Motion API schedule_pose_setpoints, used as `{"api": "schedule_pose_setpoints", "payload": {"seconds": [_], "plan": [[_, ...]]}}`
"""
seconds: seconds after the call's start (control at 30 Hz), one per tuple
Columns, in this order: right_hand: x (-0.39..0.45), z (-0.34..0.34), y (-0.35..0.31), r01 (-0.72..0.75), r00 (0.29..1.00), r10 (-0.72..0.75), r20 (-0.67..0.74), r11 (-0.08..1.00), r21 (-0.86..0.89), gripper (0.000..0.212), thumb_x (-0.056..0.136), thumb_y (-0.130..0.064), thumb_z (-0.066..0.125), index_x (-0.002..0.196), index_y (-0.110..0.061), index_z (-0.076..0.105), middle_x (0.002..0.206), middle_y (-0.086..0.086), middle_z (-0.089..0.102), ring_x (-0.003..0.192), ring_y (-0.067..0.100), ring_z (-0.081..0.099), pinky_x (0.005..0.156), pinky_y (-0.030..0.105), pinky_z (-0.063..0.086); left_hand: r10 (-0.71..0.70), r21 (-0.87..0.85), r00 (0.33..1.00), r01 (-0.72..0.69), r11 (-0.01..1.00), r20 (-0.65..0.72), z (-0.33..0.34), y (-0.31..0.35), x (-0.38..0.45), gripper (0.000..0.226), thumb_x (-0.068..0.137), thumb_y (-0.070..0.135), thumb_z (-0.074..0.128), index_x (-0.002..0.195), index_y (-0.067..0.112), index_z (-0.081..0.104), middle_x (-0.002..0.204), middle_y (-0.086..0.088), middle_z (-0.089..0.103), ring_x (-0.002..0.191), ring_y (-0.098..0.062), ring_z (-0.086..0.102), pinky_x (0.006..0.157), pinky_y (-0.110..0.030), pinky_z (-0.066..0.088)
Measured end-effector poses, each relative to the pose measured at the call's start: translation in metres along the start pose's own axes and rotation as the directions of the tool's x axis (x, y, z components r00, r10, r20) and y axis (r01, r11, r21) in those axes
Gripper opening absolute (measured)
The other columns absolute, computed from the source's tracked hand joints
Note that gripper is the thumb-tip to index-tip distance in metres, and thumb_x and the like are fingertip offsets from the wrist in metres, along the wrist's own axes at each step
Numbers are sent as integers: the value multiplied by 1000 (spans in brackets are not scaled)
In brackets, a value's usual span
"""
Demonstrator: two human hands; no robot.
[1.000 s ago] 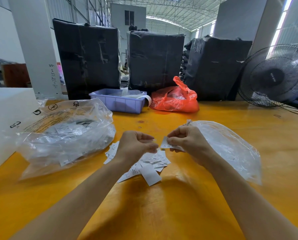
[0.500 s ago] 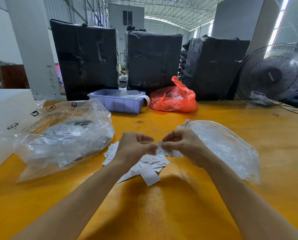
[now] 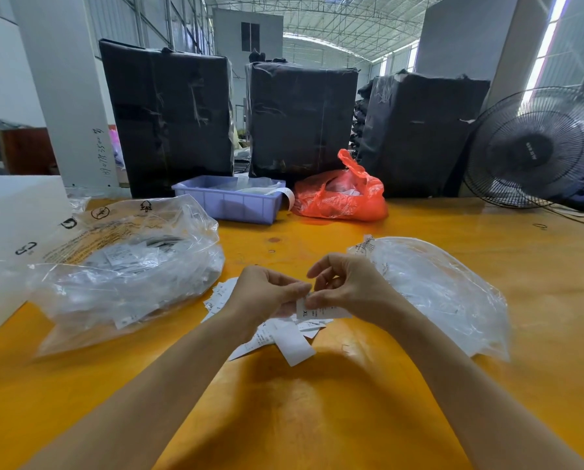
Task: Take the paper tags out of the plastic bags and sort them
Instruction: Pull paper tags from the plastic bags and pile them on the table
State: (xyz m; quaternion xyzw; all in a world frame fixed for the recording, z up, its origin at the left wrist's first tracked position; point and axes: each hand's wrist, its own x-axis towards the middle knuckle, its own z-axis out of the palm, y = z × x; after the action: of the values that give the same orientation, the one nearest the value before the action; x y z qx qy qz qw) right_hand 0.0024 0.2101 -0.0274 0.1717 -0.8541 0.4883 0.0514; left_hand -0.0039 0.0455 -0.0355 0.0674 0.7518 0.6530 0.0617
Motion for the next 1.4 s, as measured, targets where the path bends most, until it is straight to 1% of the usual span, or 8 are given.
{"api": "schedule_pose_setpoints", "payload": {"seconds": [0.17,0.37,0.57,0.7,0.87,1.0,1.2,1.4], "plan": [[1,1,0,-3,996,-2,-90,998,-55,46,65,-19,85,103,-17,59,87,2,64,73,14,64,62,28,55,12,-34,998,-14,999,-63,0,-2,2,5,77,9,74,76,13,71,74,-6,73,68,-14,71,60,-21,54],[1,-1,2,-143,980,178,-92,942,303,38,73,-7,77,106,-7,58,84,14,65,66,11,68,51,18,49,-61,-204,992,38,978,-111,-3,0,3,11,71,3,77,79,7,70,77,-10,73,72,-19,71,64,-24,57],[5,17,0,-161,939,338,-70,609,776,35,63,-6,78,93,-3,60,72,5,69,63,13,67,54,18,51,-107,-457,978,13,889,-179,3,2,2,22,70,-7,74,88,1,64,79,-13,70,71,-19,69,61,-22,58],[3,28,-2,-234,935,354,-13,643,730,38,51,-8,80,84,-2,63,65,5,68,57,14,64,53,20,51,-122,-553,965,-27,833,-231,9,1,1,21,71,-9,72,86,0,60,85,-19,68,78,-25,68,62,-24,59],[6,22,1,-173,931,353,-95,654,736,19,67,1,75,82,-2,63,66,5,64,55,10,61,49,16,48,-199,-670,974,73,739,-113,13,1,1,32,77,3,70,105,-10,62,102,-26,68,97,-32,67,81,-29,55],[6,19,2,-131,935,326,-139,683,719,11,73,0,72,78,-3,63,60,0,67,54,7,64,50,15,49,-223,-662,971,116,741,-80,12,3,3,36,76,10,72,107,-5,62,95,-17,72,78,-21,70,61,-24,58],[6,9,-6,93,897,289,-335,616,782,8,75,5,68,75,-3,65,65,2,71,62,11,69,55,20,55,-197,-645,979,114,756,-58,14,1,4,35,71,7,73,103,-5,64,79,-10,74,71,-16,72,70,-27,53],[3,10,-10,75,902,247,-355,718,692,10,69,-7,73,75,-12,67,63,-2,69,58,9,65,57,20,51,-140,-557,990,119,822,4,18,0,-1,47,56,15,75,98,-3,66,82,-11,74,74,-17,72,80,-30,53]]}}
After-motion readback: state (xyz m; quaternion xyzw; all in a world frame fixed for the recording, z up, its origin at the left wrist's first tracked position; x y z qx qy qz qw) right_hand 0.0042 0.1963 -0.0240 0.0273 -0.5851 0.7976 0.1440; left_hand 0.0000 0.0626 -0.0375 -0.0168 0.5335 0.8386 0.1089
